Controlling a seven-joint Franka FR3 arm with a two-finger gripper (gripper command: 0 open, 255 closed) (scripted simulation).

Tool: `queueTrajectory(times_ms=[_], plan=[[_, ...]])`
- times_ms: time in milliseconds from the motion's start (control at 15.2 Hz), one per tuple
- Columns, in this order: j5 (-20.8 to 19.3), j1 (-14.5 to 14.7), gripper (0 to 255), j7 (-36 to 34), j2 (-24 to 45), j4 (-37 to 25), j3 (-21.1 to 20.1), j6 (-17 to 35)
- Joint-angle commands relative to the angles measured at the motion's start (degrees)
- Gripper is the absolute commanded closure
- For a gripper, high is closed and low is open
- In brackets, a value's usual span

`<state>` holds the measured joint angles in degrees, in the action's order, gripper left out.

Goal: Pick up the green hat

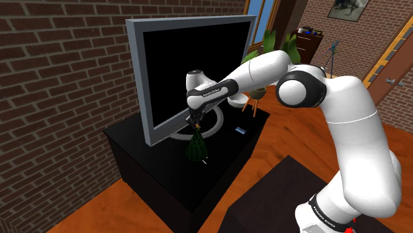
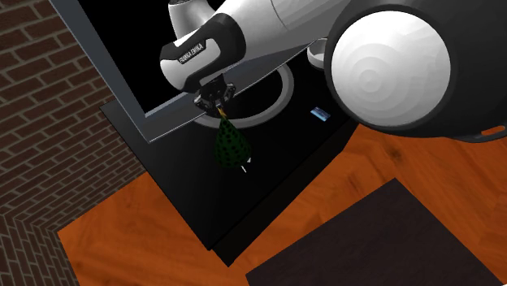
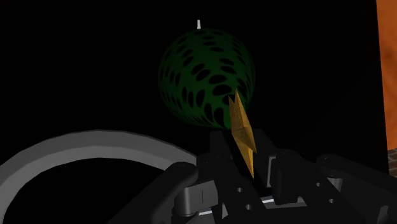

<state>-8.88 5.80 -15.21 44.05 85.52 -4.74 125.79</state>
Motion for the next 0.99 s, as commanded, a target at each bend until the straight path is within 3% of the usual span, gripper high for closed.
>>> queueTrajectory(times_ms=[0,924], plan=[[0.1,0.0,255,0.1,-0.7,-0.1,-0.1,-0.8],[0.8,-0.2,255,0.9,-6.4,-1.3,-0.6,-7.5]])
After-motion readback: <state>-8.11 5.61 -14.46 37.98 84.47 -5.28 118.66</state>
